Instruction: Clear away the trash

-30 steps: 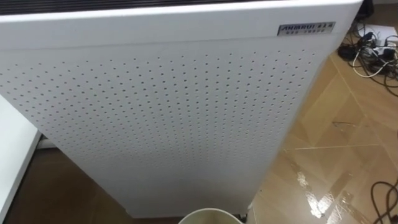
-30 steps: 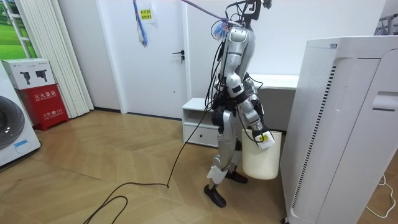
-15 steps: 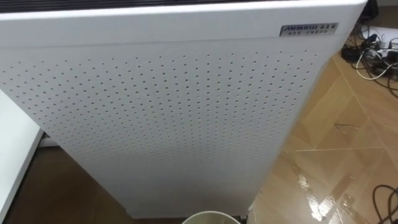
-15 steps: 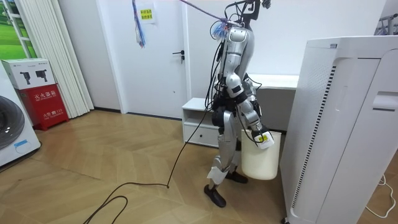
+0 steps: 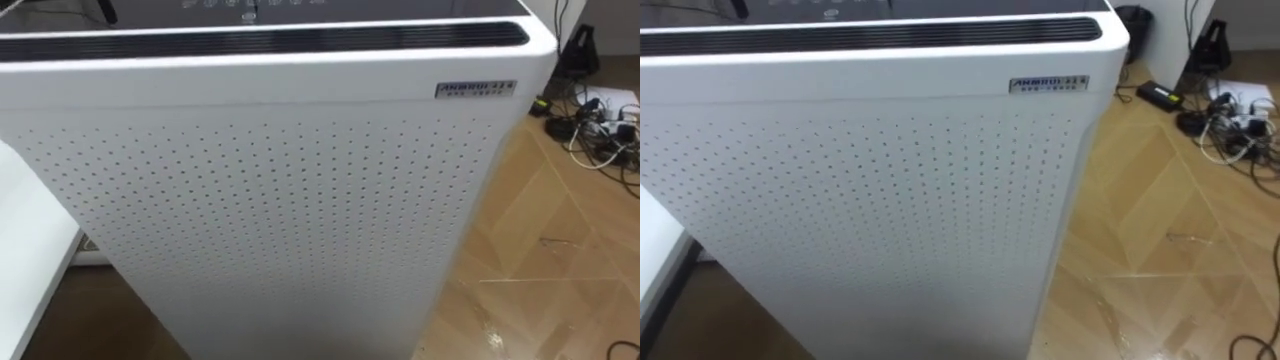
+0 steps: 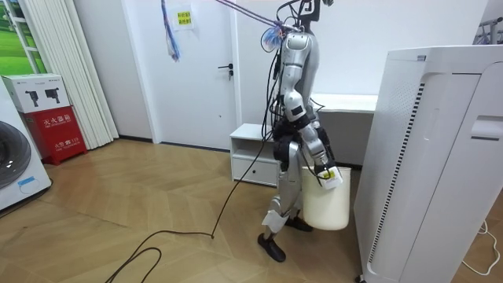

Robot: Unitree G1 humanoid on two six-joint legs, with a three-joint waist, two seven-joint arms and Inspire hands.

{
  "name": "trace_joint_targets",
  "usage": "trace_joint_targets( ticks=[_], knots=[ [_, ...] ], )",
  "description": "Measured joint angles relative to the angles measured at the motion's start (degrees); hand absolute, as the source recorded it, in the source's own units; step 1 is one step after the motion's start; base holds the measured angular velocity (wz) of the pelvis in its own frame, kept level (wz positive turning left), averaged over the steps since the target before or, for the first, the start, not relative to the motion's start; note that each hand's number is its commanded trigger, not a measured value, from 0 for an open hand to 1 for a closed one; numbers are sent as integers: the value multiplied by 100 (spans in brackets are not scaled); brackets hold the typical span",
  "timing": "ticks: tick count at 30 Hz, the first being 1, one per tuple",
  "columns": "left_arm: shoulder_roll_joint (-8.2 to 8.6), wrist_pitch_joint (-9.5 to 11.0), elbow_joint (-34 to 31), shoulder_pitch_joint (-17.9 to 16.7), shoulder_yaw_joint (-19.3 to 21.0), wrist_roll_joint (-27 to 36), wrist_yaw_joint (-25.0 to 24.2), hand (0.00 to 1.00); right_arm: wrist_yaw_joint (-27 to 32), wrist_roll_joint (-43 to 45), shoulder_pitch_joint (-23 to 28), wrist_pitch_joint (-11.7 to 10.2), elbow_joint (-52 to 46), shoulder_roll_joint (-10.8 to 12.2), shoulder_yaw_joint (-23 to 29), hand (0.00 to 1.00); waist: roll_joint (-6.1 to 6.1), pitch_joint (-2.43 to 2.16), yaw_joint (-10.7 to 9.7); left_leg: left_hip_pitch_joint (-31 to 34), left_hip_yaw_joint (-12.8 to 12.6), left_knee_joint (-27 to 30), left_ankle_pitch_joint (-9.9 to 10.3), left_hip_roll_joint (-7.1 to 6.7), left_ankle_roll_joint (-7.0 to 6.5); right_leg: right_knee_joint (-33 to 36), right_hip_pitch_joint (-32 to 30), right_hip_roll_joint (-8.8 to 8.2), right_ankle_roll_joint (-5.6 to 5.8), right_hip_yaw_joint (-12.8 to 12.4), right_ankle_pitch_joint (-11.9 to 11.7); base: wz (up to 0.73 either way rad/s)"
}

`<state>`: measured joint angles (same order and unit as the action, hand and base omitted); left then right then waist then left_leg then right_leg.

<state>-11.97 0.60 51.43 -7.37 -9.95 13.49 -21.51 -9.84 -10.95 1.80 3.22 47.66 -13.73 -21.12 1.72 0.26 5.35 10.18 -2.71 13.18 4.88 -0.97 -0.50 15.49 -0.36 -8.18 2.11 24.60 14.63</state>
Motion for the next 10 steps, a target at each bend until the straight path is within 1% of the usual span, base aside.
trace_joint_targets(
  ticks=[1,2,3,4,5,7,8,10],
  knots=[
    [4,48,201,-120,133,242,156,0,6,1,50,-9,140,29,24,100,24,-22,0,-60,6,-40,4,-5,7,-81,76,18,6,-6,-1,-3],
    [5,58,277,-137,203,342,219,0,7,2,87,-10,194,39,55,100,42,-31,-8,-88,5,-54,8,-6,11,-109,107,22,10,-11,-4,4],
    [8,89,410,-239,314,639,330,0,12,9,146,-50,348,89,167,100,63,-36,-16,-137,15,-53,24,-7,19,-169,184,34,15,11,-17,0],
    [31,134,513,-316,374,964,453,0,66,12,202,-65,503,148,304,100,79,-23,-7,-198,15,-55,44,-9,23,-196,259,37,16,17,-23,0],
    [97,216,673,-379,479,1239,534,0,121,4,222,-69,687,203,489,100,80,-7,-1,-255,15,-55,65,-13,24,-196,328,30,17,38,-23,0],
    [169,256,874,-391,586,1469,685,0,185,0,255,-69,885,259,744,100,73,-8,-2,-310,16,-56,90,-22,23,-195,396,23,23,54,-21,0],
    [181,256,904,-391,601,1513,740,0,187,-2,269,-69,918,259,797,100,71,4,-8,-338,18,-62,93,-29,21,-196,424,16,29,52,-17,0],
    [214,276,1004,-386,714,1515,885,0,191,-61,288,-90,1076,282,923,100,70,10,-24,-431,14,-97,109,-53,14,-196,496,-7,46,50,-7,-5]
  ],
)
